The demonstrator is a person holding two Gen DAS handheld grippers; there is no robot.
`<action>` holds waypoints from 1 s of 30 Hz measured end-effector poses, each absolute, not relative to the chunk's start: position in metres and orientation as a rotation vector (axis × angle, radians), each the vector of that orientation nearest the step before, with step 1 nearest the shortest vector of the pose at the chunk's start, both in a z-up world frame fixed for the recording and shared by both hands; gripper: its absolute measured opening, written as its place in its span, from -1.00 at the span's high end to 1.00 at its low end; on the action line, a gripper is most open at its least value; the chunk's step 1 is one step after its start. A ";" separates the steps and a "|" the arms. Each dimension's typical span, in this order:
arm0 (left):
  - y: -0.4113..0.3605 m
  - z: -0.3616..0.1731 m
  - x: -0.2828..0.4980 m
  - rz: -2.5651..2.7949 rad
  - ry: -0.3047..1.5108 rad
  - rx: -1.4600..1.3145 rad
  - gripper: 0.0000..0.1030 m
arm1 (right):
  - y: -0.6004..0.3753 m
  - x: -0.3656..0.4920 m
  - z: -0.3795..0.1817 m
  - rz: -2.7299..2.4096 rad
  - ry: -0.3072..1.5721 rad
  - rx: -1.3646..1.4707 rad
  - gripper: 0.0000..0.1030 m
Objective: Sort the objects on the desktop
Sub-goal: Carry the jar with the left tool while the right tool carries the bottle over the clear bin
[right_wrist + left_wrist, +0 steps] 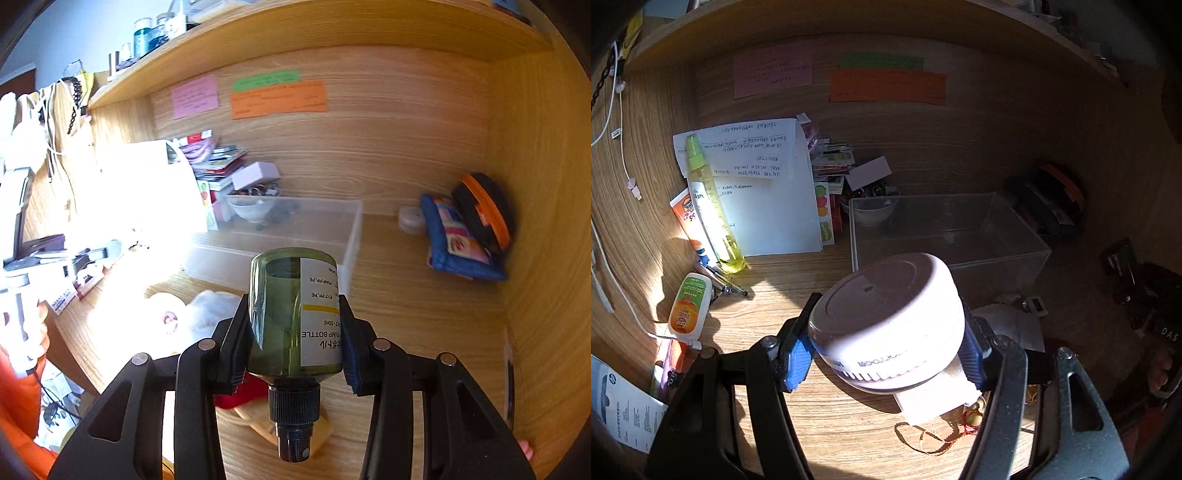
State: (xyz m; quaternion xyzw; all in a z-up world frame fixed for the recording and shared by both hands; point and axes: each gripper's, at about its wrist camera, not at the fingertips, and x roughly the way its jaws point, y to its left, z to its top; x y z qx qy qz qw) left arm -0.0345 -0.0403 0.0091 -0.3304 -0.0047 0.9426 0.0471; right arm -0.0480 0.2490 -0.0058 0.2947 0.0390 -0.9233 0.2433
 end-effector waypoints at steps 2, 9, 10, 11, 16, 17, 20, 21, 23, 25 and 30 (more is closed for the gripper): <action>-0.038 0.013 -0.046 2.855 -0.017 -1.009 -0.26 | 0.240 -0.053 -0.002 -2.501 0.122 0.796 0.26; -0.026 0.026 -0.084 2.804 0.010 -1.026 -0.26 | 0.204 -0.074 0.014 -2.428 0.182 0.778 0.26; -0.026 0.027 -0.090 2.796 0.006 -1.031 -0.26 | 0.199 -0.078 0.016 -2.423 0.190 0.778 0.26; -0.025 0.028 -0.096 2.794 0.002 -1.038 -0.26 | 0.194 -0.082 0.018 -2.415 0.190 0.779 0.26; -0.019 0.025 -0.123 2.783 0.019 -1.073 -0.26 | 0.180 -0.115 0.022 -2.389 0.210 0.812 0.26; -0.018 0.024 -0.129 2.778 0.028 -1.083 -0.26 | 0.177 -0.122 0.020 -2.385 0.218 0.825 0.26; -0.016 0.019 -0.143 2.762 0.030 -1.116 -0.26 | 0.171 -0.142 0.015 -2.376 0.235 0.865 0.26; -0.015 0.016 -0.146 2.756 0.029 -1.126 -0.26 | 0.169 -0.149 0.012 -2.372 0.237 0.882 0.26; -0.015 0.012 -0.156 2.743 0.026 -1.148 -0.26 | 0.167 -0.159 0.008 -2.360 0.233 0.907 0.26; -0.015 0.007 -0.164 2.733 0.025 -1.169 -0.26 | 0.164 -0.172 0.004 -2.358 0.236 0.932 0.26; -0.015 -0.004 -0.185 2.707 0.027 -1.219 -0.26 | 0.157 -0.199 -0.006 -2.339 0.246 0.987 0.26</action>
